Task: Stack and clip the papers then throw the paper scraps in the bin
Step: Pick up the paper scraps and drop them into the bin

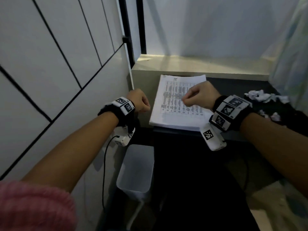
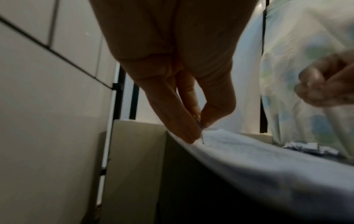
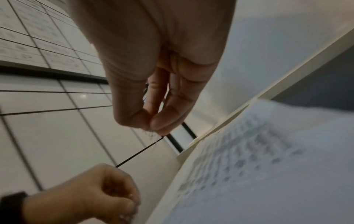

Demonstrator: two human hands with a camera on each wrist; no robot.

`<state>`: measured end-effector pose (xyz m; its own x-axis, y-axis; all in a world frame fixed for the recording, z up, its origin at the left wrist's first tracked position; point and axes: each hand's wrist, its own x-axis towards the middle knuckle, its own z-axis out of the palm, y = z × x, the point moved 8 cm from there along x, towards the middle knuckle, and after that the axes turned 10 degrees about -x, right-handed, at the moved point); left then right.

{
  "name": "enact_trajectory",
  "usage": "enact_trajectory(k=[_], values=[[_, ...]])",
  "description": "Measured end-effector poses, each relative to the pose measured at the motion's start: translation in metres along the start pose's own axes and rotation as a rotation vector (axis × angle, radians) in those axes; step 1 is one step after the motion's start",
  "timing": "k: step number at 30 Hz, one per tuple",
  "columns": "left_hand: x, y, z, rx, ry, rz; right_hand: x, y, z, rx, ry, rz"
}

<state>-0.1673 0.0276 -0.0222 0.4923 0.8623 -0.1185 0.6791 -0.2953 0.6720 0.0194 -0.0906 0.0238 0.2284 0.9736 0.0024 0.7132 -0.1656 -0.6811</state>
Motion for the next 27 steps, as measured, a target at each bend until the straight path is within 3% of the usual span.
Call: enact_trajectory(k=[6, 11, 17, 21, 27], values=[[-0.034, -0.098, 0.034, 0.007, -0.073, -0.191, -0.007, -0.055, 0.092, -0.006, -0.127, -0.114], [-0.059, -0.16, 0.089, -0.081, -0.207, -0.34, -0.025, -0.065, 0.167, -0.122, -0.286, -0.14], [-0.077, -0.22, 0.126, -0.133, -0.242, -0.502, -0.031, -0.03, 0.249, -0.217, -0.423, -0.038], [-0.081, -0.239, 0.139, -0.167, -0.223, -0.54, -0.026, -0.003, 0.299, -0.339, -0.527, 0.002], [-0.074, -0.247, 0.152, -0.23, -0.235, -0.54, -0.013, 0.038, 0.342, -0.376, -0.554, 0.107]])
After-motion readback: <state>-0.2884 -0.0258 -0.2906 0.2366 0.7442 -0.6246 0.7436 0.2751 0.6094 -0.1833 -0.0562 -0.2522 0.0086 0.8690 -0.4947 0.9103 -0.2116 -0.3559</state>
